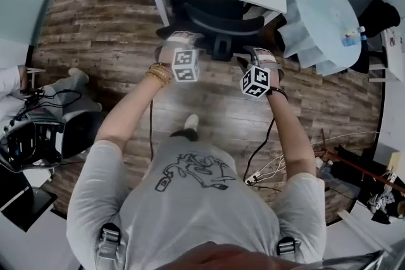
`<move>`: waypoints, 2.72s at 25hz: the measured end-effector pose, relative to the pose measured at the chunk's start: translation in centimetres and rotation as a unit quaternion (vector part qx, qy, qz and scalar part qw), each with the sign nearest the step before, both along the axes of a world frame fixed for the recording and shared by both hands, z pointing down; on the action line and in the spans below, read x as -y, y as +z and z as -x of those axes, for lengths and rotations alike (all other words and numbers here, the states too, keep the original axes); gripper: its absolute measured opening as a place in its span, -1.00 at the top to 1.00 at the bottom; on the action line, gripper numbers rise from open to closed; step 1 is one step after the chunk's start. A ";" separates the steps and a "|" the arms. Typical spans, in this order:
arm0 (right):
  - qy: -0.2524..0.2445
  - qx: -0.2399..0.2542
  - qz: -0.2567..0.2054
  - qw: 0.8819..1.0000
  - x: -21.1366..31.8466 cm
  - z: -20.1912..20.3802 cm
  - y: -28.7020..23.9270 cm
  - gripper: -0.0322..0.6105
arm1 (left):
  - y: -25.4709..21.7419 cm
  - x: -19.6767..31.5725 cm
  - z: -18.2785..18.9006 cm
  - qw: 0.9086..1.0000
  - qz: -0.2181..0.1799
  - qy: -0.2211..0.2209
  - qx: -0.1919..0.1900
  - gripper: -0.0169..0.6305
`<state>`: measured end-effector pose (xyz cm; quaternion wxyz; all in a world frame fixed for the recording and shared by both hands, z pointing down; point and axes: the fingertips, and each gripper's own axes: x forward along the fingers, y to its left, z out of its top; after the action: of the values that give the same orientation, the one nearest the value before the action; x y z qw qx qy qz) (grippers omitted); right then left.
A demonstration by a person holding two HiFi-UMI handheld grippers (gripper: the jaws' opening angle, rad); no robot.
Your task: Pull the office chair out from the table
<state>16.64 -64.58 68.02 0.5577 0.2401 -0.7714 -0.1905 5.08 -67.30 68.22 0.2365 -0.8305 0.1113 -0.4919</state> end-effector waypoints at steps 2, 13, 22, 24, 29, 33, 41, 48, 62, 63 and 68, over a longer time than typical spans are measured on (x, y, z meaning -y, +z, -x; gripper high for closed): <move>-0.005 -0.022 0.008 1.000 0.8 -0.3 1.5 0.36 | 1.1 0.5 0.0 1.000 -0.003 0.008 0.020 0.23; 0.014 -0.047 0.038 0.998 2.3 -1.5 5.3 0.56 | 5.2 0.9 0.4 0.998 0.021 0.015 0.062 0.63; 0.016 -0.046 0.052 0.997 0.7 -1.2 5.3 0.57 | 5.2 -0.5 0.8 0.996 0.049 0.013 0.079 0.64; 0.015 -0.045 0.053 0.997 0.0 -0.9 5.3 0.57 | 5.3 -1.2 1.1 0.995 0.052 0.014 0.080 0.64; 0.011 -0.041 0.058 0.997 -2.3 0.0 5.1 0.58 | 5.2 -3.1 1.8 0.995 0.059 0.015 0.083 0.64; 0.011 -0.041 0.057 0.997 -4.6 0.6 5.2 0.58 | 5.3 -5.5 2.6 0.994 0.063 0.018 0.085 0.64; 0.019 -0.034 0.068 0.997 -9.5 1.5 5.3 0.58 | 5.4 -10.2 3.4 0.994 0.066 0.018 0.090 0.64; 0.021 -0.029 0.073 0.997 -14.5 2.9 5.1 0.58 | 5.4 -15.1 4.7 0.993 0.067 0.016 0.097 0.64; 0.027 -0.025 0.082 0.996 -24.8 4.6 5.7 0.58 | 6.2 -25.3 6.5 0.990 0.067 -0.004 0.121 0.64; 0.028 -0.024 0.082 0.996 -25.4 4.7 5.7 0.58 | 6.3 -25.8 6.6 0.990 0.066 -0.007 0.123 0.64; 0.033 -0.028 0.082 0.996 -27.4 5.0 5.7 0.58 | 6.3 -27.9 6.9 0.989 0.075 -0.020 0.129 0.64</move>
<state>11.67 -37.17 73.71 0.6029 0.2140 -0.7599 -0.1148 -1.78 -39.40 74.54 0.1762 -0.7727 0.0596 -0.6069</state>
